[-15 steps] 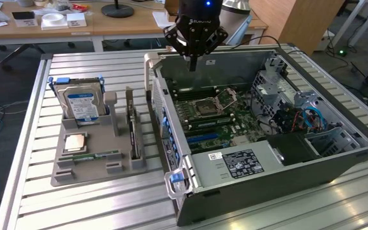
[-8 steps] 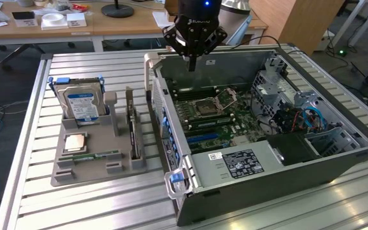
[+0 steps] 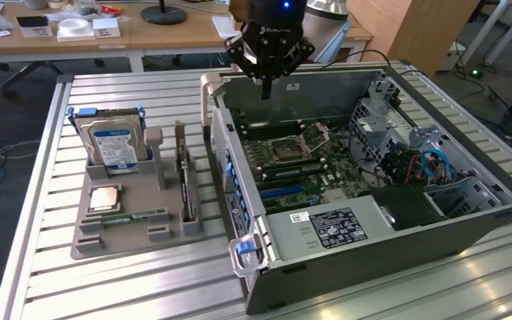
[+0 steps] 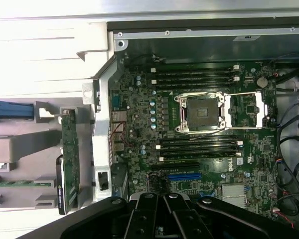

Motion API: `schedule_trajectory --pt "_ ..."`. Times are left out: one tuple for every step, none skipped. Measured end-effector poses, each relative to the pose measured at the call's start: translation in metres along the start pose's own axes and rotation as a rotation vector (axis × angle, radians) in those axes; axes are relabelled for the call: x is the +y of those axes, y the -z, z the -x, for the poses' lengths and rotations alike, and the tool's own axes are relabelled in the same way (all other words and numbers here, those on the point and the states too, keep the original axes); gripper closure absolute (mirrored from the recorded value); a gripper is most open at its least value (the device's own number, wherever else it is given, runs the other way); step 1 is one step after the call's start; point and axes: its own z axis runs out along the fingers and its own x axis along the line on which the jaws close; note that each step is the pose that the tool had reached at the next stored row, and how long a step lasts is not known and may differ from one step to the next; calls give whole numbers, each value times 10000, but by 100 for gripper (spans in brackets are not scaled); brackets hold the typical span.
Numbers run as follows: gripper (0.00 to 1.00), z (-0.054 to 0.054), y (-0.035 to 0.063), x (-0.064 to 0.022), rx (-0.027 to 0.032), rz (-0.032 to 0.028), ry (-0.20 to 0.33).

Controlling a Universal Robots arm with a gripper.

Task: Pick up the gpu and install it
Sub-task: 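Reach for the gpu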

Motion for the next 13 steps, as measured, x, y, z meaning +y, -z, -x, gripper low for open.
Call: schedule_trajectory --pt "89 -3 0 0 0 1 0" --pt "89 -5 0 0 -1 0 0" --pt "89 -8 0 -1 0 0 0" --pt "89 -10 0 -1 0 0 1" --pt "89 -12 0 -1 0 0 1" --pt "89 -14 0 -1 0 0 0" --pt "89 -16 0 -1 0 1 0" --pt "89 -18 0 -1 0 0 0" --pt "89 -20 0 -2 0 0 0" --pt "89 -22 0 -2 0 0 0" --pt "89 -24 0 -2 0 0 0" --pt "89 -26 0 -2 0 0 0" --pt "89 -30 1 -2 0 0 0"
